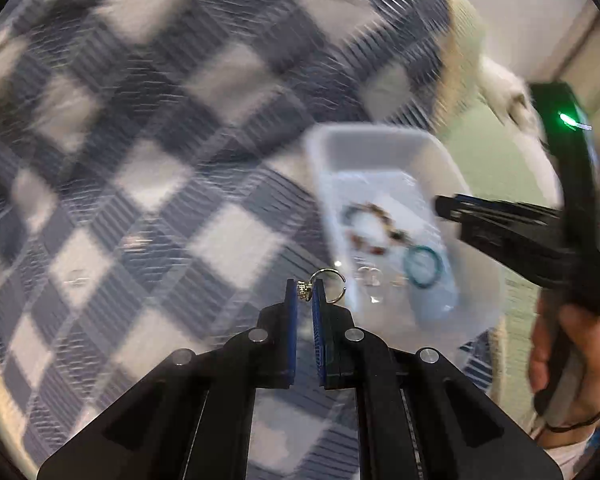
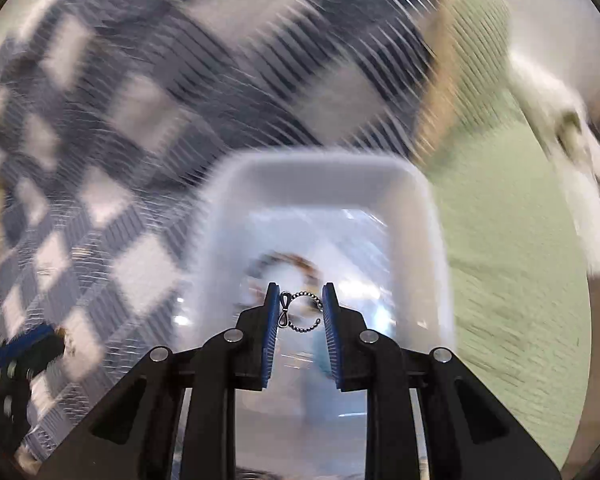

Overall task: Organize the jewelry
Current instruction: 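Carry both pieces over the tray and open both tools to release them, then grasp a small silver earring with the left tool while the right grasps a silver flower charm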

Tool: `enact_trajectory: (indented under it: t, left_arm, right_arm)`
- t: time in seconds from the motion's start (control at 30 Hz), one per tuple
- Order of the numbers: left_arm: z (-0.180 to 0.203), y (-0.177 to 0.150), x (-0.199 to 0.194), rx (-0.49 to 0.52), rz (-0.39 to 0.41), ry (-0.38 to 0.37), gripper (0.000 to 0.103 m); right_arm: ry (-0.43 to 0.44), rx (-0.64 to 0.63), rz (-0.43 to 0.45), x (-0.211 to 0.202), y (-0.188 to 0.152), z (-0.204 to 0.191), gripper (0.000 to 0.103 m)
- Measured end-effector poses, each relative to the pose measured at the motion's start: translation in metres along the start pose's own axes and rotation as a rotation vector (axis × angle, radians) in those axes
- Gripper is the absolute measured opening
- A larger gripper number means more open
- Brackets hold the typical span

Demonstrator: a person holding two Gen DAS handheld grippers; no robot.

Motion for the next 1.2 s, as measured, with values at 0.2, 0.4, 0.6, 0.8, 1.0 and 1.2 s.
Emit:
enact_trajectory:
  t: [0.2,0.4,0.6,0.8,1.0,1.2]
  left_arm:
    - [0.081,-0.008,0.054,0.091,-0.088,-0.019,0.007]
    - [0.104,-0.015,0.090,0.117,-0.136,0.002,0.007]
    - [0.104,-0.018,0.096,0.123,-0.139,0.045,0.009]
    - [0.087,-0.016,0.072,0.099,-0.110,0.035,0.024]
    - [0.054,-0.004,0.044,0.006,-0.077,-0.007,0.035]
    - [0.009,0.006,0.029,-0.098,-0.053,0.037,0.035]
  right_arm:
    - [0.023,0.087,-0.103,0.042,-0.013,0.038,0.023]
    - [0.063,0.124,-0.103,0.041,-0.014,0.052,0.023]
    - [0.072,0.127,-0.095,0.030,-0.016,0.053,0.023]
    - [0.073,0.089,-0.125,0.033,-0.017,0.042,0.023]
    - [0.042,0.065,-0.177,0.048,-0.023,0.037,0.023]
    - [0.039,0.074,-0.170,0.042,-0.022,0.033,0.036]
Point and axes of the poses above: each gripper's, at about its wrist camera, not at the fingertips, and x roughly the way its jaws point, z to its right, y to its top, the point moved 5 cm from there along x, roughly the way its jaws point, and after that the axes turned 12 degrees about y, right-handed, at the moved point
